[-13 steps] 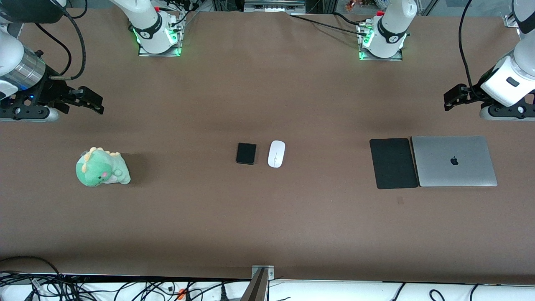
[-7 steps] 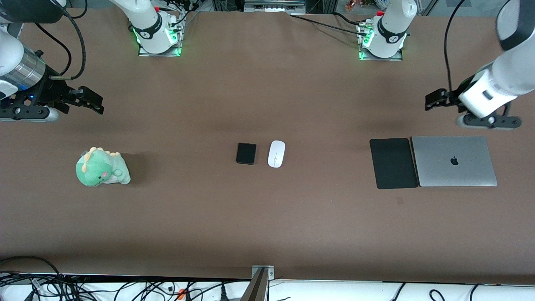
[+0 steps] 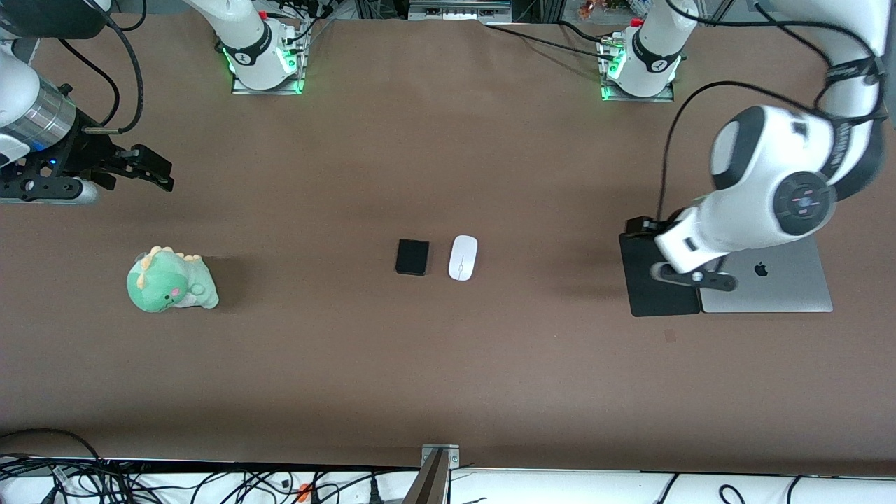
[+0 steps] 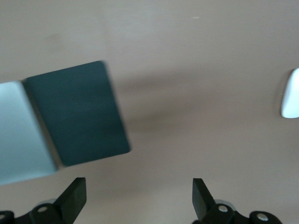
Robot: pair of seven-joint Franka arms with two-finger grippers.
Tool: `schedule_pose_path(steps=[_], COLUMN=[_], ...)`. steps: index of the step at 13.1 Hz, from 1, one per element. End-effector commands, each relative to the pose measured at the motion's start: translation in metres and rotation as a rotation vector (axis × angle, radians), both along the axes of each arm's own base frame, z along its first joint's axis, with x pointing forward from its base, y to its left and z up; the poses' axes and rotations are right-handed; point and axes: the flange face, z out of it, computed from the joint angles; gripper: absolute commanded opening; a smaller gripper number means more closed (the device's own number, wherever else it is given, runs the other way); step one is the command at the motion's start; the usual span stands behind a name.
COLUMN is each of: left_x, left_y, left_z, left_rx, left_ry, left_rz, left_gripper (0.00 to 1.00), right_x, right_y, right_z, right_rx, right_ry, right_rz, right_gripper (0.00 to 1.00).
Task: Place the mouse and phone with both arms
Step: 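Move the left gripper over the white mouse, then lower the left gripper and grasp the white mouse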
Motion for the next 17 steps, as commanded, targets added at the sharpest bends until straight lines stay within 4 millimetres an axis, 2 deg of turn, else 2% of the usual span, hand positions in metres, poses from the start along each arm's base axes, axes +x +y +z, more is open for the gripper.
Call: schedule_pose_path(steps=[1,2,4,5,6,7,9,10,13,14,17], left_x=[0.009,0.012,0.0,-0.01,-0.024,-0.033,-0.038,-0.049,-0.056,-0.057,-0.077], left_y=[-0.064,-0.079,-0.128,-0.155,-0.185,-0.205,-0.23,-0.249,-0.272,-0.277,-0.306], left_z=[-0.021,-0.028,-0.045,-0.05,-0.063,-0.074,-0.098,-0.113,-0.153,-0.157,-0.159], left_rx=[-0.031,-0.036,-0.022,-0.006,0.019,0.045,0.037,0.032,0.015,-0.007,-0.005], left_ry=[-0.076,-0.113,-0.127,-0.135,-0.134,-0.147,-0.194,-0.191,-0.208,-0.254,-0.311], left_rz=[0.022,0.065,0.149,0.193,0.219,0.242,0.258,0.231,0.198,0.179,0.084], left_gripper=[1.0,1.0,1.0,1.0,1.0,1.0,1.0,1.0,1.0,1.0,1.0], right_x=[0.003,0.003,0.003,0.004,0.006,0.006,0.007,0.008,0.019,0.019,0.031], right_y=[0.001,0.003,0.006,0.009,0.016,0.023,0.024,0.023,0.025,0.023,0.023], right_z=[0.005,0.007,0.009,0.014,0.017,0.016,0.015,0.015,0.004,0.002,-0.026], right_rx=[-0.012,-0.011,-0.012,-0.01,-0.013,-0.031,-0.057,-0.052,-0.012,0.011,-0.014], right_ry=[-0.009,-0.012,-0.017,-0.028,-0.034,-0.035,-0.04,-0.045,-0.054,-0.047,-0.007], right_rz=[-0.006,-0.003,0.005,0.012,0.026,0.042,0.046,0.053,0.047,0.041,0.041], right_gripper=[1.0,1.0,1.0,1.0,1.0,1.0,1.0,1.0,1.0,1.0,1.0])
